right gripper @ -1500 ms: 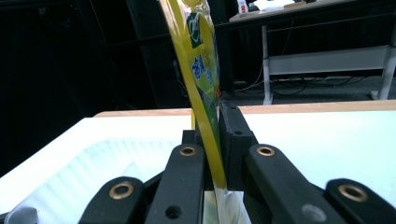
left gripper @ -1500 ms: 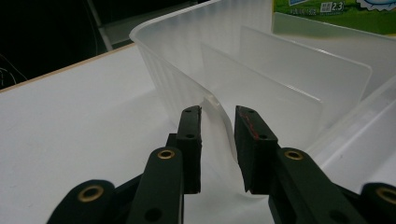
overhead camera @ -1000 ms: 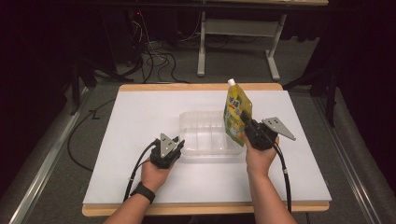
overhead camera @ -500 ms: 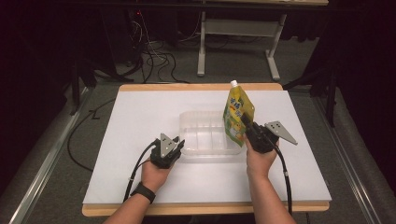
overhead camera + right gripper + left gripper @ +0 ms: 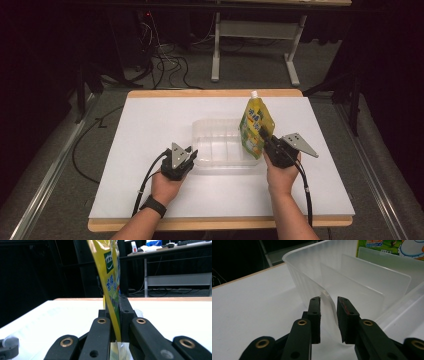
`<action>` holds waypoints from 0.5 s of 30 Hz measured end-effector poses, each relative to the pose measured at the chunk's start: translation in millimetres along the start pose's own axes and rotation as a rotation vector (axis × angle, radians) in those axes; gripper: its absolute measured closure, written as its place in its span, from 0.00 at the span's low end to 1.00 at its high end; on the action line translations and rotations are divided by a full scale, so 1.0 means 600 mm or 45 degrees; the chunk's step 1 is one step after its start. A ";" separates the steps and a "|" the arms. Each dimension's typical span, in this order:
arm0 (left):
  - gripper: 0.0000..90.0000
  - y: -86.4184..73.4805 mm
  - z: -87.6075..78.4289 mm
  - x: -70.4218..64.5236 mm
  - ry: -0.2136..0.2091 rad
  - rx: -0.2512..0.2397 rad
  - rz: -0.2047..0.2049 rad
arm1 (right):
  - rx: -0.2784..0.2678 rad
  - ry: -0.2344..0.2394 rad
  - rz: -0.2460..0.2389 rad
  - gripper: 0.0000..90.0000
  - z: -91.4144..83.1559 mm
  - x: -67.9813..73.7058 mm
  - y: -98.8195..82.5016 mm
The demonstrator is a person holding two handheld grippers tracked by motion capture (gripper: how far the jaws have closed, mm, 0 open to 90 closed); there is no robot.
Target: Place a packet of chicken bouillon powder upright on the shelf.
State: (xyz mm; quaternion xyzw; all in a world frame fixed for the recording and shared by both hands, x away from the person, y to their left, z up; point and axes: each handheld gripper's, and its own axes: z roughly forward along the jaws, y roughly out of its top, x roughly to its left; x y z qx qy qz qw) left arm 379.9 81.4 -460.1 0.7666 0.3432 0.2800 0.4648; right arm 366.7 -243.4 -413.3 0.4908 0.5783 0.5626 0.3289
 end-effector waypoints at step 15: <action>0.81 0.000 0.000 0.000 -0.001 0.004 0.004 | 0.124 -0.023 -0.043 0.98 -0.011 -0.011 -0.015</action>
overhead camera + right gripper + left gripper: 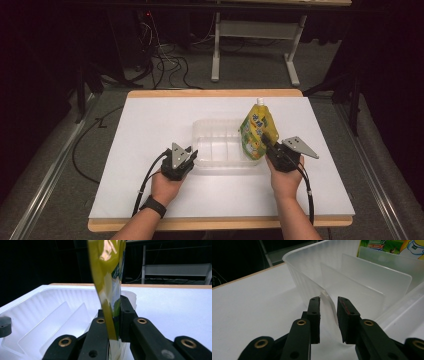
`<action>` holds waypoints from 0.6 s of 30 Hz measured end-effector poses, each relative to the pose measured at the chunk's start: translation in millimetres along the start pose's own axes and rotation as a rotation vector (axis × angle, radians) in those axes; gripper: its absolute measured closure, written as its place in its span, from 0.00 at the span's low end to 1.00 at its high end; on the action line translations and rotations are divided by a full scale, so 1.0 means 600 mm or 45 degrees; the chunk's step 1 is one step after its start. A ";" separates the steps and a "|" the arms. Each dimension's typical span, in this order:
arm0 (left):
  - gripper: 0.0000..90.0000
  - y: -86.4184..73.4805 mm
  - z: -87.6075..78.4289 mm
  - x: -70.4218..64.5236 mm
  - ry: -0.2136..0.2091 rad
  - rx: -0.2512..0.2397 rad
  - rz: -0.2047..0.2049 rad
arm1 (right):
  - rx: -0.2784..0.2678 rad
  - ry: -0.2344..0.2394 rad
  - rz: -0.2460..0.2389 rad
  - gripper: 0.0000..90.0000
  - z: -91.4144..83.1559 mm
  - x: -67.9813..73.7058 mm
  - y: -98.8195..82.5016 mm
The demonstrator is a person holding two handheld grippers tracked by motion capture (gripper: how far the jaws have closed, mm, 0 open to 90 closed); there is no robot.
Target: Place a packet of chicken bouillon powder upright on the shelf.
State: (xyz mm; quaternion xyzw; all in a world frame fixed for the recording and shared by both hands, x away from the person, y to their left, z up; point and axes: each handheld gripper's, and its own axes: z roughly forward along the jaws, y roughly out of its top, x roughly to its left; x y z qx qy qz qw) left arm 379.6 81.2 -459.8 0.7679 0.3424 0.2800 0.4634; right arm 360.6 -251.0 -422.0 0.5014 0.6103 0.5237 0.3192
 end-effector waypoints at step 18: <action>0.68 0.000 0.000 0.003 -0.017 0.015 -0.034 | 0.041 0.035 -0.007 0.70 0.003 0.000 0.003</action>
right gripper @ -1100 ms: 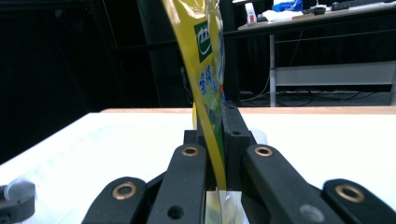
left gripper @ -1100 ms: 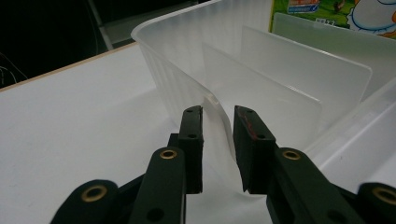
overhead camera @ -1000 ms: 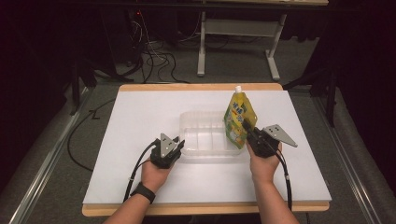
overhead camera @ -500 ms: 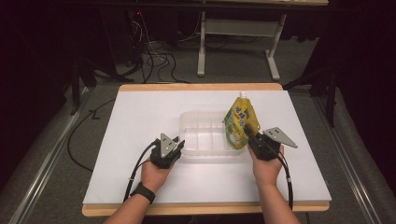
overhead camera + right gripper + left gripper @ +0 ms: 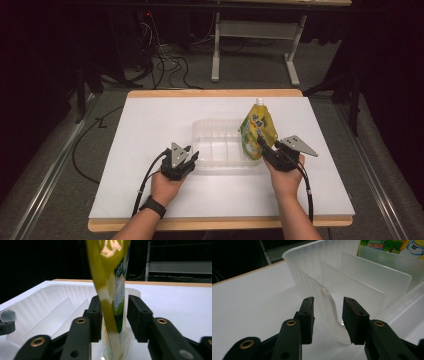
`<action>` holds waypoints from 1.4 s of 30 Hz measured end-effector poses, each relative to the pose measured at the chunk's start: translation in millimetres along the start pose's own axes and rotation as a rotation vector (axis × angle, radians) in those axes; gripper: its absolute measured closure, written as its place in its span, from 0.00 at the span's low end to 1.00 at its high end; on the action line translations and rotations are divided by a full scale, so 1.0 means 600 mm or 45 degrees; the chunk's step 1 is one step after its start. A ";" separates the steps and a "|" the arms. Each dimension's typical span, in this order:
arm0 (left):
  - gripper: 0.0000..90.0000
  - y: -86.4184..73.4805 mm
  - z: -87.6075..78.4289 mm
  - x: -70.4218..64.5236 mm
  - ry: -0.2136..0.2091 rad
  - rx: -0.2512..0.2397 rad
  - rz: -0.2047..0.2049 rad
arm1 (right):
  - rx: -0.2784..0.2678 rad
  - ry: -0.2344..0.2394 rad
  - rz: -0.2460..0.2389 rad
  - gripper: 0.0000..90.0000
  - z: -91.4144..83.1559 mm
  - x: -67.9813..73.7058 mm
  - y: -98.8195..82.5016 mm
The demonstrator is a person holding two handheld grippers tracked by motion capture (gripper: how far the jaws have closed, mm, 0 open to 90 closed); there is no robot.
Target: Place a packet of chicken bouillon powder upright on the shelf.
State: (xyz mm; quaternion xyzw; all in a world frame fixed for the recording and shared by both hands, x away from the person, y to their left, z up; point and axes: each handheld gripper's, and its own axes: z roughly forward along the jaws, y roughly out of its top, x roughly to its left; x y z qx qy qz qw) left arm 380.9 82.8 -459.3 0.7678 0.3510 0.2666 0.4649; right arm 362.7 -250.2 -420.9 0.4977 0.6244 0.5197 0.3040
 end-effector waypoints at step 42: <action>0.37 -0.047 -0.134 0.101 -0.016 0.039 -0.251 | 0.078 -0.064 -0.011 0.34 -0.155 -0.129 -0.060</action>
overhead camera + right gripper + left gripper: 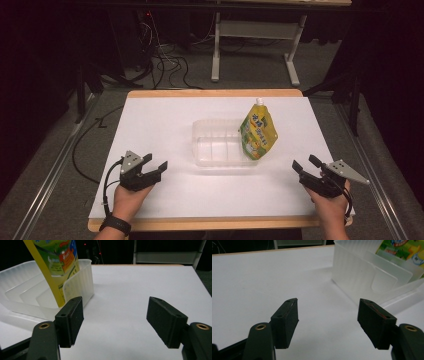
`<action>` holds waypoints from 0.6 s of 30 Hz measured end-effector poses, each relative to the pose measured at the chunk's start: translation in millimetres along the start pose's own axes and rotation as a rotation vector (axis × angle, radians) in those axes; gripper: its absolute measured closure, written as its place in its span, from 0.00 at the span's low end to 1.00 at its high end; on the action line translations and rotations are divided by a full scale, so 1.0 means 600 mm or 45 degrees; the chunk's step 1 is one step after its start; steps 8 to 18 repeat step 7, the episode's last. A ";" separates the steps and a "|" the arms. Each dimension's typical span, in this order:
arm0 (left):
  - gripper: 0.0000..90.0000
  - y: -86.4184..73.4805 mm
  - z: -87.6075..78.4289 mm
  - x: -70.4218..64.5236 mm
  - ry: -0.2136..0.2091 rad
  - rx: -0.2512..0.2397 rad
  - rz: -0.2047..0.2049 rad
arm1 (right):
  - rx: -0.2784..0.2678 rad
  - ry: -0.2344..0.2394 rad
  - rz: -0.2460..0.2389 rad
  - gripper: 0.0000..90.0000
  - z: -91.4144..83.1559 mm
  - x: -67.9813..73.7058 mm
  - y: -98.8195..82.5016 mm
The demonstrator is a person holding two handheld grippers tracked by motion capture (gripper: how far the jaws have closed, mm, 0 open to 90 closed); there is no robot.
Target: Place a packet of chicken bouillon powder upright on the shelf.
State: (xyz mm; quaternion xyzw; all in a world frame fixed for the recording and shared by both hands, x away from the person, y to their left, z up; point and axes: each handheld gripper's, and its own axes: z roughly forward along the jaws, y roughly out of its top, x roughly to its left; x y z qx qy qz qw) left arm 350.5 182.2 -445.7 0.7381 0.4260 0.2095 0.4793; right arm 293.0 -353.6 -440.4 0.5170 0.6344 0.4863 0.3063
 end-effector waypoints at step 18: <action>0.38 0.000 0.014 -0.015 0.011 0.044 0.097 | 0.027 -0.008 -0.003 0.34 0.009 0.005 -0.004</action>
